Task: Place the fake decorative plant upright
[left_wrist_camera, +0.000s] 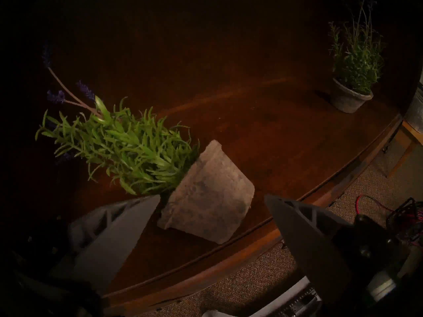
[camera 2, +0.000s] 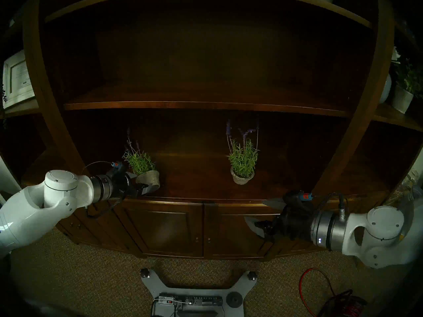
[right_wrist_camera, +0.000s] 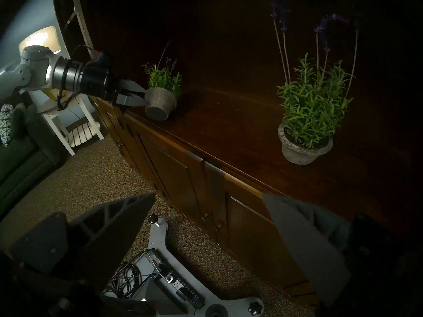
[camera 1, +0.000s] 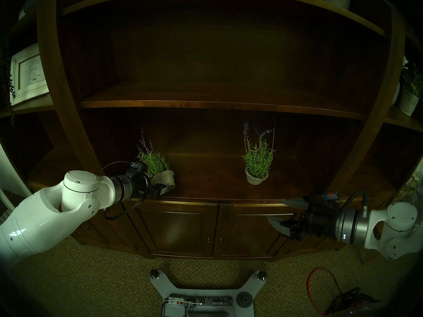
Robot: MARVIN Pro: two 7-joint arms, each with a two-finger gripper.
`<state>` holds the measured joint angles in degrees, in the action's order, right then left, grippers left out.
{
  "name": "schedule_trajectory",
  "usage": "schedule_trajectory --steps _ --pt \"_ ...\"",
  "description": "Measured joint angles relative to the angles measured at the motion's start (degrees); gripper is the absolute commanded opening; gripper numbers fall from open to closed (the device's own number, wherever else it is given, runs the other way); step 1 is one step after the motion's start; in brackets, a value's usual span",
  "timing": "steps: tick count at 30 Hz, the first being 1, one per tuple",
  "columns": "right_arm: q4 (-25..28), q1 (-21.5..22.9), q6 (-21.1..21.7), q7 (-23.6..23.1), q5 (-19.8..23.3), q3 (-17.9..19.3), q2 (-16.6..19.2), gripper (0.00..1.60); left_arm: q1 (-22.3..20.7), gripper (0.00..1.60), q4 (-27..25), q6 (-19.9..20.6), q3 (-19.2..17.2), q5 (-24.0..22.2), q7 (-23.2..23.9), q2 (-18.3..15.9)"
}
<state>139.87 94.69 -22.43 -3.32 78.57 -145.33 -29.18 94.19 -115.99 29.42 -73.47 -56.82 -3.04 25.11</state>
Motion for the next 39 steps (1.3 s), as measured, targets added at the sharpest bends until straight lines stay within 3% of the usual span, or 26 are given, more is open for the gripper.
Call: schedule_trajectory --steps 15,39 --pt "0.0 0.0 0.0 0.0 0.0 0.0 0.0 1.6 -3.2 1.6 2.0 1.3 1.5 2.1 1.4 2.6" --pt "0.0 0.0 0.0 0.0 0.0 0.0 0.0 1.6 -3.8 1.6 3.0 2.3 2.3 3.0 3.0 4.0"
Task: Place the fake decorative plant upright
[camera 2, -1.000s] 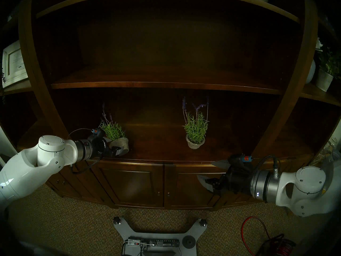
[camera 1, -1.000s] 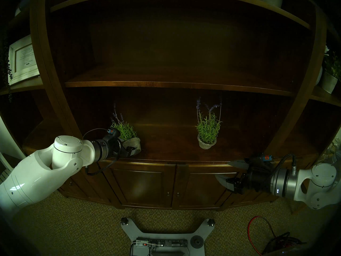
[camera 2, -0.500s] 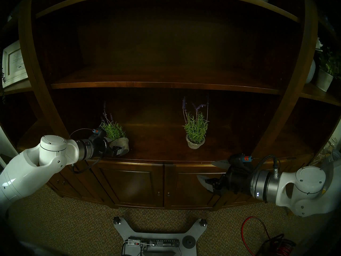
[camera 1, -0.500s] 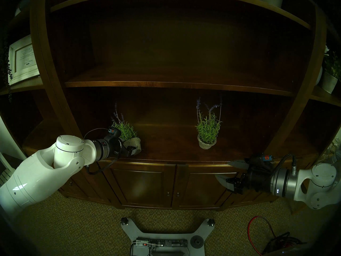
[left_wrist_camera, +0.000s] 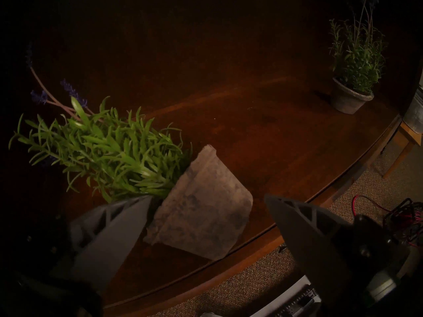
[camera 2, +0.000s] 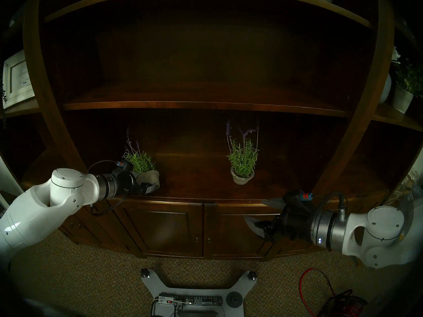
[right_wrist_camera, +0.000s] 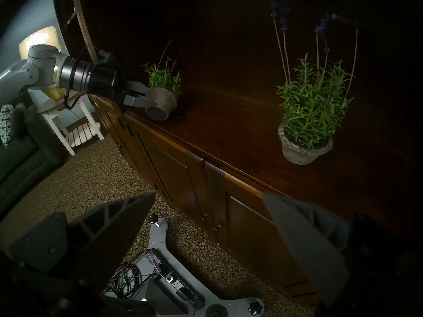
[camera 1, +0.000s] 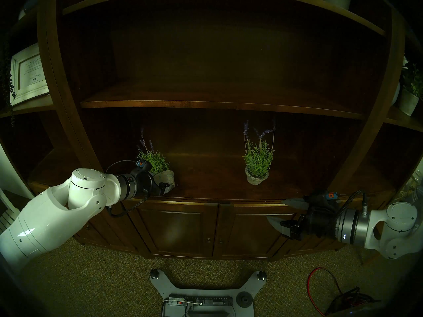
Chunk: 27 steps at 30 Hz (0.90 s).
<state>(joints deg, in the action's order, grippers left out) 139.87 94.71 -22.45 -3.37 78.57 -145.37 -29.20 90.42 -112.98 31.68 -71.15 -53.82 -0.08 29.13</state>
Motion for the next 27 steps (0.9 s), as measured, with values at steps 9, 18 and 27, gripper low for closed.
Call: schedule_trajectory --steps 9,18,27 --pt "0.0 0.0 0.0 0.0 0.0 0.0 0.0 1.6 -0.1 1.6 0.2 0.4 0.0 0.4 0.1 0.3" --pt "0.0 0.0 0.0 0.0 0.0 0.0 0.0 1.6 -0.3 1.6 0.7 1.0 0.1 0.7 0.5 0.6" --pt "0.0 0.0 0.0 0.0 0.0 0.0 0.0 1.6 -0.8 1.6 1.1 2.0 0.1 1.1 1.1 0.4"
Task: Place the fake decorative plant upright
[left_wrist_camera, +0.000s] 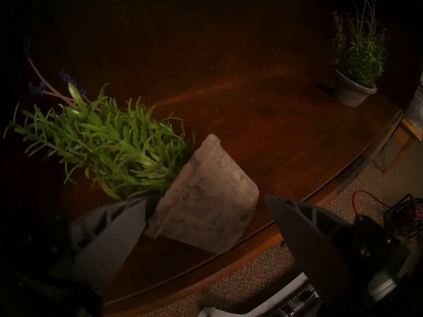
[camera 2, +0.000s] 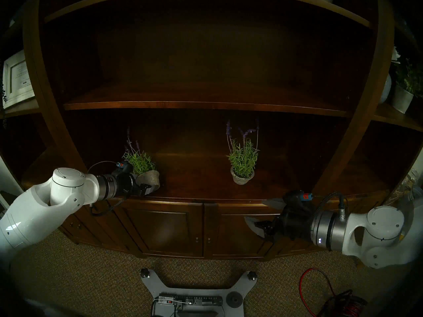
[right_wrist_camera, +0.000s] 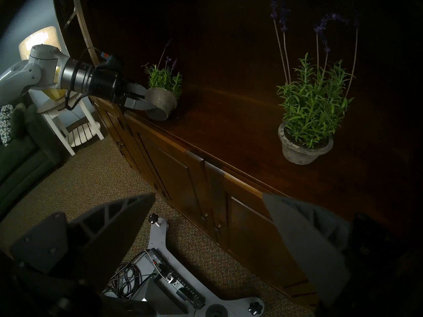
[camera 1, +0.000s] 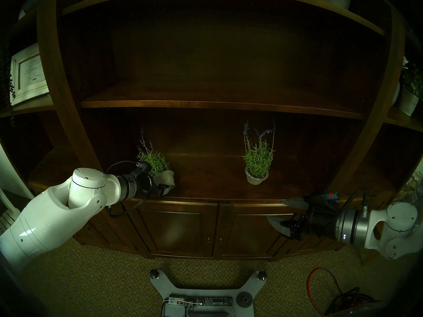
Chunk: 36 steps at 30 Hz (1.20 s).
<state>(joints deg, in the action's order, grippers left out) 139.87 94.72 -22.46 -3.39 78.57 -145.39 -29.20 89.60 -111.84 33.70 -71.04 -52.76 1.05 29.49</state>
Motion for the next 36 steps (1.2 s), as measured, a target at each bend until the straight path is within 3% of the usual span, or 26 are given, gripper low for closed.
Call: schedule_trajectory --steps 36 --pt "0.0 0.0 0.0 0.0 0.0 0.0 0.0 1.6 -1.7 1.6 1.9 0.3 1.5 3.8 2.0 0.6"
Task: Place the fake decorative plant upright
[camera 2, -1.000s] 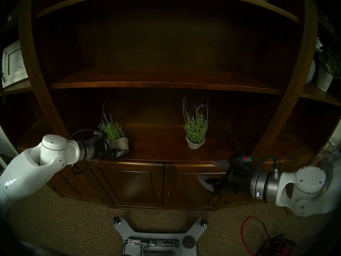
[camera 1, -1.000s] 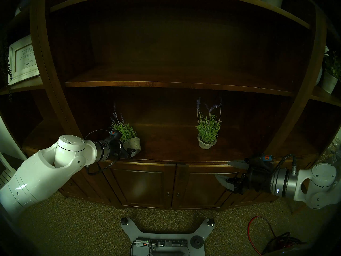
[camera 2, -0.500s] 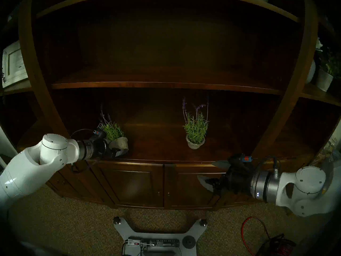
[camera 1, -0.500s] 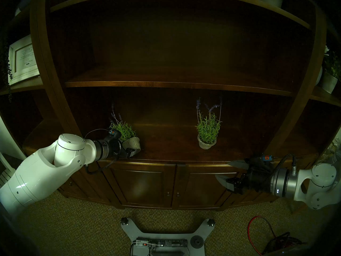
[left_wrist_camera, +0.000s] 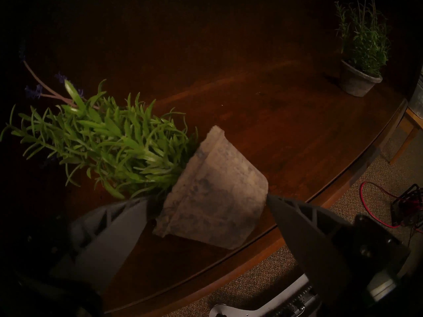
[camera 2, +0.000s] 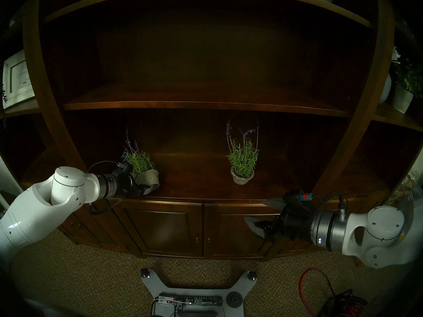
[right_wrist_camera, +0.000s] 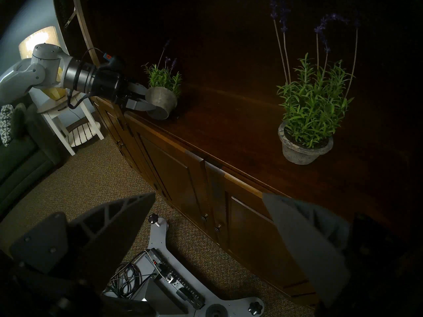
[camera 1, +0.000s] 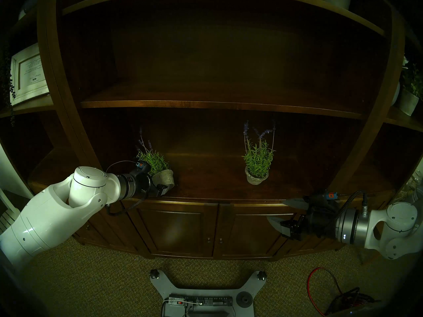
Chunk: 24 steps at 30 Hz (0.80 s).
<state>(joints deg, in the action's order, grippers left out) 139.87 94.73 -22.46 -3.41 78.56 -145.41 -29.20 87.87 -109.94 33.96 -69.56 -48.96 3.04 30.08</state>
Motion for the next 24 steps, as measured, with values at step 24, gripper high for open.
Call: schedule_trajectory --steps 24 --pt "0.0 0.0 0.0 0.0 0.0 0.0 0.0 1.6 -0.1 1.04 0.3 0.2 0.2 1.4 -0.1 0.9"
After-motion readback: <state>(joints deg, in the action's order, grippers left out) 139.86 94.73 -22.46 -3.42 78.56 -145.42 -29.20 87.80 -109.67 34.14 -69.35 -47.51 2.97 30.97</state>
